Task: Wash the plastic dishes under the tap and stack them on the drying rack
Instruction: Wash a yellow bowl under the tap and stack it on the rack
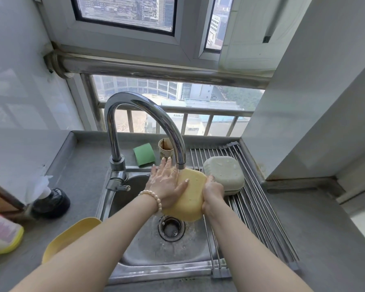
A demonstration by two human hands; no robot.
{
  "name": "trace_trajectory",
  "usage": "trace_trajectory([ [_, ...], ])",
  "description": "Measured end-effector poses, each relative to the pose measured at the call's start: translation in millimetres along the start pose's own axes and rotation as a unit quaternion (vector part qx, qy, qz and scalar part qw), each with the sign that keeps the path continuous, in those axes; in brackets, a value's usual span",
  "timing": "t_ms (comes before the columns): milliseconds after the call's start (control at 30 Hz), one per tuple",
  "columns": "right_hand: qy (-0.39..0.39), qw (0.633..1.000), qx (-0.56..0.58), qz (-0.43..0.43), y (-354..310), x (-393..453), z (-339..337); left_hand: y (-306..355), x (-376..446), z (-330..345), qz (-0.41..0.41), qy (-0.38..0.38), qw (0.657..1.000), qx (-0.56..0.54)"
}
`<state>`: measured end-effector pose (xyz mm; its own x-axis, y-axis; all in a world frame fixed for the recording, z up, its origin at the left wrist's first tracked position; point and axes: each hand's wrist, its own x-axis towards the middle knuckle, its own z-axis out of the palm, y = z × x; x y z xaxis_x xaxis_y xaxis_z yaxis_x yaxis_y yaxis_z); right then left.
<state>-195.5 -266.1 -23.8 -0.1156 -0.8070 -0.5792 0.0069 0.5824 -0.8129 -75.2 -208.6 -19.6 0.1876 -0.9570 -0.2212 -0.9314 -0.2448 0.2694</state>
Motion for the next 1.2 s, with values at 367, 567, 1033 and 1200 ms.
trace_trajectory([
  [367, -0.025, 0.999, 0.021, 0.027, 6, -9, 1, -8, -8, -1, -0.045, -0.018, 0.965, -0.259],
  [567, -0.06, 0.997, -0.044, 0.012, -5, -9, 9, -13, -3, 2, -0.202, 0.03, 0.88, -0.428],
  [1033, -0.033, 0.676, -0.613, -0.408, 19, -50, 50, -21, 0, 4, -0.364, 0.212, 0.678, -0.603],
  [1200, -0.057, 0.617, -0.494, -0.61, 41, -25, 20, -25, -3, 1, -0.388, 0.163, 0.672, -0.609],
])
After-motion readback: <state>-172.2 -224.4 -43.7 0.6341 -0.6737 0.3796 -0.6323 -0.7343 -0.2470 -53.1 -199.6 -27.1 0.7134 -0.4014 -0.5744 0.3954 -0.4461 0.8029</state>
